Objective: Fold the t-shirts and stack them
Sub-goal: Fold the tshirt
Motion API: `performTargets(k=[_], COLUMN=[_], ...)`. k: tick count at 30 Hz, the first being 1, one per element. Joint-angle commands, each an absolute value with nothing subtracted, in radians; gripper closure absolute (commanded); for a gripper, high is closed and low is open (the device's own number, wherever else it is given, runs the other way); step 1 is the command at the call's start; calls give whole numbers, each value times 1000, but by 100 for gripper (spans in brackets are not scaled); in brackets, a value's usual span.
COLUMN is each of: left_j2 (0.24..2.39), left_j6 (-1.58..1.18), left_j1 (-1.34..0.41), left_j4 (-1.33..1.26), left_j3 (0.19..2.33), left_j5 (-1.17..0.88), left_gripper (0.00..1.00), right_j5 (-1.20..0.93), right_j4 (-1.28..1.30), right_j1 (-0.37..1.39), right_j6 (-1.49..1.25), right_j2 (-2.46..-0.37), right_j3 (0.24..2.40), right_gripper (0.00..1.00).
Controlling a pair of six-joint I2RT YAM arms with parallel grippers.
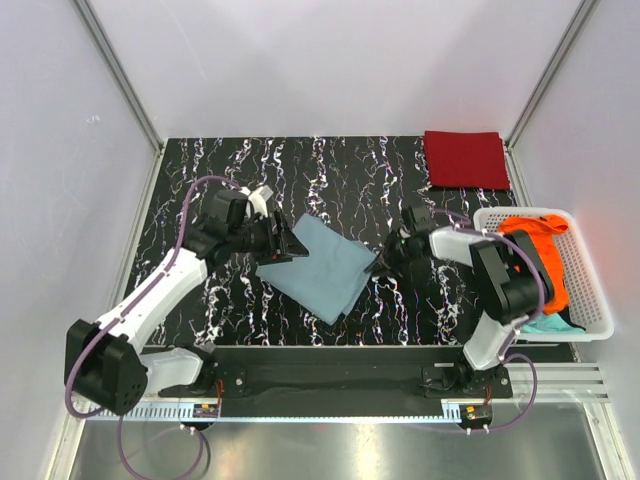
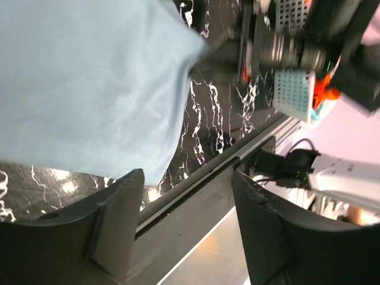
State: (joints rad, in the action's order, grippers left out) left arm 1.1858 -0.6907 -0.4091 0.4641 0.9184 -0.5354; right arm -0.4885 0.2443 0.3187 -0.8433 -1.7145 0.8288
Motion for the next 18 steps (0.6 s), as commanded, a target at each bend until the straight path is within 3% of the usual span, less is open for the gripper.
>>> performTargets(k=[1, 4, 8, 9, 14, 18], left_j2=[1235, 1261, 1318, 1330, 1442, 1529], left_j6=[-600, -592, -589, -592, -644, -706], left_j1=[-408, -408, -408, -410, -408, -408], left_j4=[466, 451, 379, 361, 185, 66], left_j3=[968, 971, 965, 962, 928, 911], left_j5=[-587, -581, -603, -626, -690, -738], left_gripper=[37, 37, 37, 37, 39, 43], right_j5=[-482, -485, -437, -420, -512, -669], right_j4=[219, 337, 521, 575, 621, 597], right_j1=[298, 288, 276, 276, 287, 389], right_j6=[-729, -622, -540, -529, -546, -567], right_j2=[-1817, -1940, -1997, -1990, -1887, -1871], right_j3=[1017, 1222, 1399, 1425, 1378, 1307], right_gripper=[75, 74, 48, 46, 44, 52])
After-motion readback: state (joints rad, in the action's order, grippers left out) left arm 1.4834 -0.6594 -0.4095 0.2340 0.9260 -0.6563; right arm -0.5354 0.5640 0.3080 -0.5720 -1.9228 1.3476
